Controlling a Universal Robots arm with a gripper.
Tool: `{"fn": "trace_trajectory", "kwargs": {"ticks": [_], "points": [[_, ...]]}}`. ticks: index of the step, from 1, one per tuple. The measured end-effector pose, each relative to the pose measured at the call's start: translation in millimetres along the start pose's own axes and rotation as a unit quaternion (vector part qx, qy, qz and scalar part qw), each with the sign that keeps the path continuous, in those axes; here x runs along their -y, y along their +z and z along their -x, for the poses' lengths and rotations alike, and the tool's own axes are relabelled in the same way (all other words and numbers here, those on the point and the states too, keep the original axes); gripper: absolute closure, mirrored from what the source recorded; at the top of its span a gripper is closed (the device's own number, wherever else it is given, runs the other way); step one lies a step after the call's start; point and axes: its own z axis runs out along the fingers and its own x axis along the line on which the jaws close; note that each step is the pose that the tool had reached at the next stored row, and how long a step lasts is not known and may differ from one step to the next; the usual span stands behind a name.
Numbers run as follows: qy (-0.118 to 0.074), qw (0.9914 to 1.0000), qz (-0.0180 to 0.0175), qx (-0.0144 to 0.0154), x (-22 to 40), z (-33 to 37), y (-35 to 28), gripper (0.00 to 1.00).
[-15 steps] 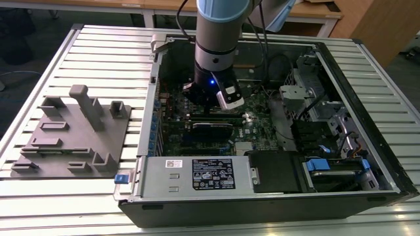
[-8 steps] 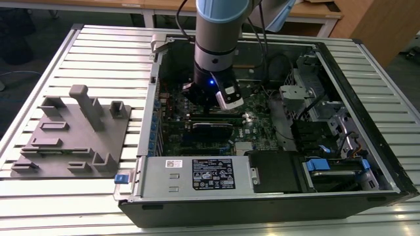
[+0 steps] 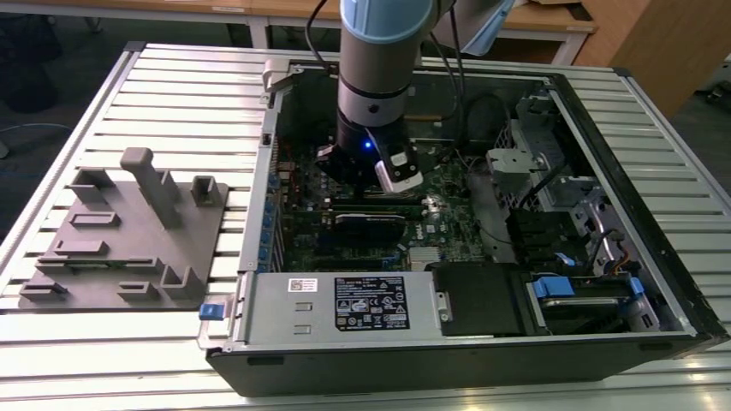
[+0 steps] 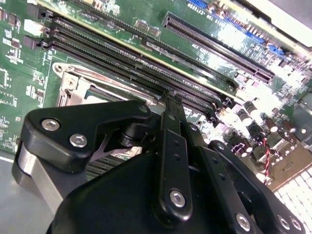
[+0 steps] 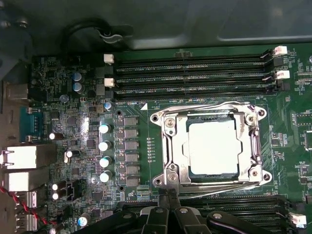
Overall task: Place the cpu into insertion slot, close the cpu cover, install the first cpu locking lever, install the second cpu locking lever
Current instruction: 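Install the second cpu locking lever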
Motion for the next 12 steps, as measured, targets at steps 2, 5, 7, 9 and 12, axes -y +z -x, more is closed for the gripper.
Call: {"fn": "trace_trajectory", "kwargs": {"ticks": [2,5,7,9,12], "points": [[0.000,1.00000,0.0004,-0.0001,0.0,0.0,0.0,0.89],[0.000,0.99997,0.0073,-0.0005,0.0,-0.1,0.1,0.89],[0.000,0.99997,0.0076,-0.0005,-0.1,0.0,0.2,0.89],[0.000,0.99997,0.0079,-0.0005,0.2,-0.1,1.0,0.89],[0.000,0.99996,0.0092,-0.0009,0.6,-0.9,2.3,0.89]]}}
